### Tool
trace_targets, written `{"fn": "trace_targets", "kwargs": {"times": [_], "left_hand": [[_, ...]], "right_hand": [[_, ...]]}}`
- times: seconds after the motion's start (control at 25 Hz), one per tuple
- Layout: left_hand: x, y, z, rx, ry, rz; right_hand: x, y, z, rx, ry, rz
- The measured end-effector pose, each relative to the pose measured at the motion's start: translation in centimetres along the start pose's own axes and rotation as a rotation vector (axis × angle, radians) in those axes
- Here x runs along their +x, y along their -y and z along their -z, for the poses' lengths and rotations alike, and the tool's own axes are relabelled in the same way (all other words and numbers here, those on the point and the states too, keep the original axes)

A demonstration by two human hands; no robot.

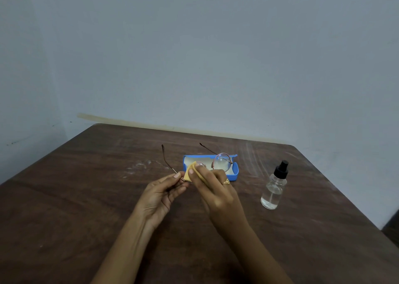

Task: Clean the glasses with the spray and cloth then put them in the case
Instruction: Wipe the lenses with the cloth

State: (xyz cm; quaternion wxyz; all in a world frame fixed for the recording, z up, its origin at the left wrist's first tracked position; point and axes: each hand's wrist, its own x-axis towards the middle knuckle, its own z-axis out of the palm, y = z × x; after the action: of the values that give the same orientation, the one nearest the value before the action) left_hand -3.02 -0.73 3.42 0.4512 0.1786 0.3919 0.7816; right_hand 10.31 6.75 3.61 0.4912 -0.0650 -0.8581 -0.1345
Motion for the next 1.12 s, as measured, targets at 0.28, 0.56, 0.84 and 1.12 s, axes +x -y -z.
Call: {"fn": "trace_targets", "kwargs": {"times": [0.28,0.56,0.84,1.12], "left_hand": [[-0.1,0.0,0.0,0.002,0.021,0.015],[-0.3,-0.1,-0.1,0.023,0.007,0.018],[-0.2,0.0,-0.1,0.006,0.026,0.01],[-0.4,-0.2,-0.1,-0.032,0.038,0.033]], "right_hand": [[-1.7,-0.9,0.3,-0.009,0.027,0.009],[-0.5,-1.6,0.4,-0.008,-0.039,-0.06],[0.3,0.1,-0.2,0.027,-0.037,-0.024],[-1.4,-0.1,0.2,0.01,0.001,-0.007]]}}
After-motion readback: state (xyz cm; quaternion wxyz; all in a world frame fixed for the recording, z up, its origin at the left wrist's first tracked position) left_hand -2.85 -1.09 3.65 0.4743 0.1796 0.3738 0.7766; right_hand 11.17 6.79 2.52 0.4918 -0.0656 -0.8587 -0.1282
